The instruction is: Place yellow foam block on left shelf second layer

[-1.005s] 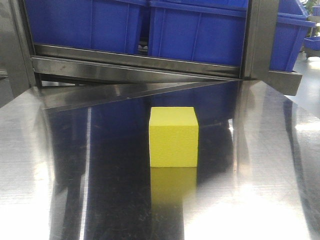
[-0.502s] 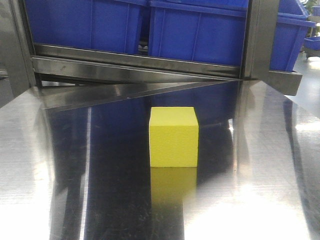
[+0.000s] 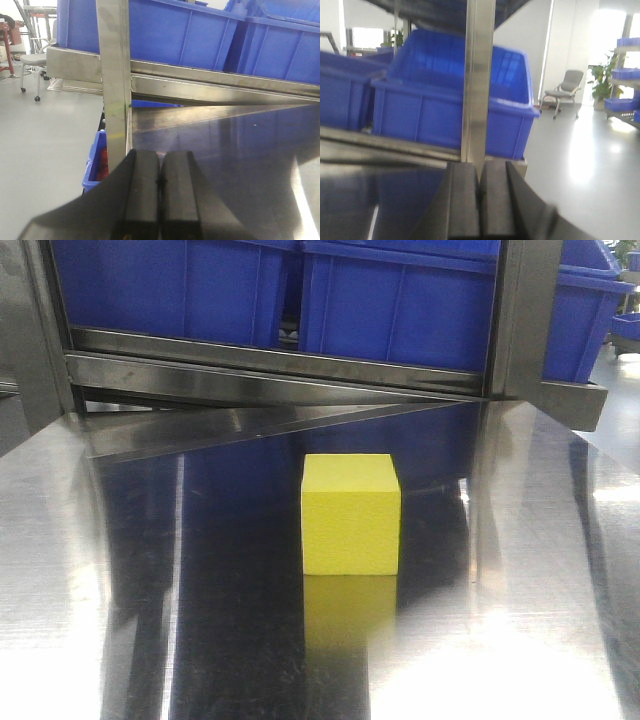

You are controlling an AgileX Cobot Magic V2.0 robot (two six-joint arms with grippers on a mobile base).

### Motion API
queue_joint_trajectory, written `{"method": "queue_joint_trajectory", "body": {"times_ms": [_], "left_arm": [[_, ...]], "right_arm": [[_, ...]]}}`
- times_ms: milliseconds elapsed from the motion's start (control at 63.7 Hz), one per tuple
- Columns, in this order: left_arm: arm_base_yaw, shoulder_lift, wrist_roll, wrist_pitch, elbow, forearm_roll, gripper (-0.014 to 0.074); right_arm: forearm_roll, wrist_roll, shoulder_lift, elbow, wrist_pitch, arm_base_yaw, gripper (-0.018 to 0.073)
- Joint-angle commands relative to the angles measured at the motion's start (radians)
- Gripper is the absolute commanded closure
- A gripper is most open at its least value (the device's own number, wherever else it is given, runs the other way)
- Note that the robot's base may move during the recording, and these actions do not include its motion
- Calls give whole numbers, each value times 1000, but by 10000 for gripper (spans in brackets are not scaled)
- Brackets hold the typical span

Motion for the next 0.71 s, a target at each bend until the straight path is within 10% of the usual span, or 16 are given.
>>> {"method": "queue_joint_trajectory", "body": {"times_ms": [0, 251, 534, 691], "left_arm": [[-1, 4, -4, -87, 26, -7, 460], [-1, 4, -4, -87, 26, -7, 460], [-1, 4, -4, -87, 26, -7, 460], [-1, 4, -4, -87, 26, -7, 460]], "right_arm": [[1, -5, 95, -135, 5, -3, 526], [70, -5, 395, -353, 198, -2, 481], [75, -5, 706, -546, 388, 48, -48], [71, -5, 874, -670, 479, 137, -43]]}}
